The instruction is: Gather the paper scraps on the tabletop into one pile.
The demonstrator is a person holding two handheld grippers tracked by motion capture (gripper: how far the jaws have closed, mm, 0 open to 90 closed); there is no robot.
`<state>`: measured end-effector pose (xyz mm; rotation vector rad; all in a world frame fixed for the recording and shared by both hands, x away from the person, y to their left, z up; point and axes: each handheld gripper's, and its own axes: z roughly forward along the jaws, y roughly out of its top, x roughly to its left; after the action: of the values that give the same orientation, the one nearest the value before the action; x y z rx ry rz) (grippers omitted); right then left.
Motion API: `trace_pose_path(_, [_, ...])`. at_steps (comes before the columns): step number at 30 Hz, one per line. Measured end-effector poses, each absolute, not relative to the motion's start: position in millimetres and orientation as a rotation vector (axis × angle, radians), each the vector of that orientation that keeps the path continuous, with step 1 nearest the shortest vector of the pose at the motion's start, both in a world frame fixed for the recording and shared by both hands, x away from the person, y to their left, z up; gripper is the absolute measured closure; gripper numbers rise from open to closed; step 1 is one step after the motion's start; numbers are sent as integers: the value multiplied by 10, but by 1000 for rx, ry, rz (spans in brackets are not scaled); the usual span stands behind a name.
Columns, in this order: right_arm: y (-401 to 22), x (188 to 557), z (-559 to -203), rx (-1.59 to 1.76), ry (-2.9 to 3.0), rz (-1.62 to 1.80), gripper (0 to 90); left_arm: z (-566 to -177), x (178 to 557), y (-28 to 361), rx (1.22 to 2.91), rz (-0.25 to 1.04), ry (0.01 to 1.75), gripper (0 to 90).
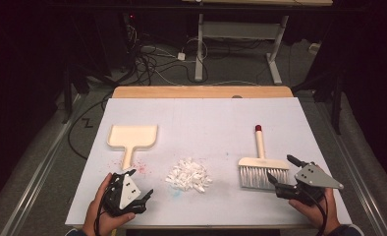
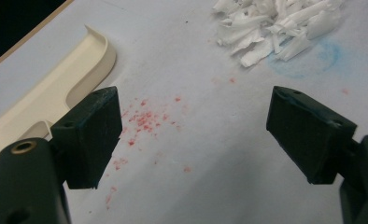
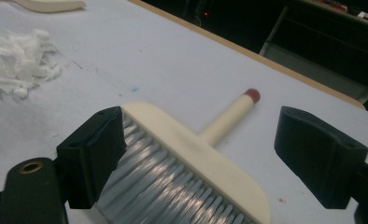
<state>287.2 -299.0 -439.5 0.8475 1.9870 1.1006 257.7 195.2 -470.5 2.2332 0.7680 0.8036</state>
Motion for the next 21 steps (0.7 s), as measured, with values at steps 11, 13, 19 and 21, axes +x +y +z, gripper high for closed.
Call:
trace_pose_path(11, [-2946, 2816, -4405, 830, 1984, 1081, 170, -4728, 2543, 1942, 2246, 806, 757, 174])
trace_pose_path(13, [-2948, 2794, -4388, 822, 1968, 1090, 171, -4719, 2530, 1942, 2240, 809, 754, 174])
trace_pose_path(19, [-2942, 2787, -4367, 821, 1954, 1098, 170, -4724, 2532, 1943, 2243, 807, 755, 174])
trace_pose_path(21, [-2940, 2792, -4369, 823, 1954, 1096, 171, -4730, 2536, 1937, 2245, 804, 754, 174])
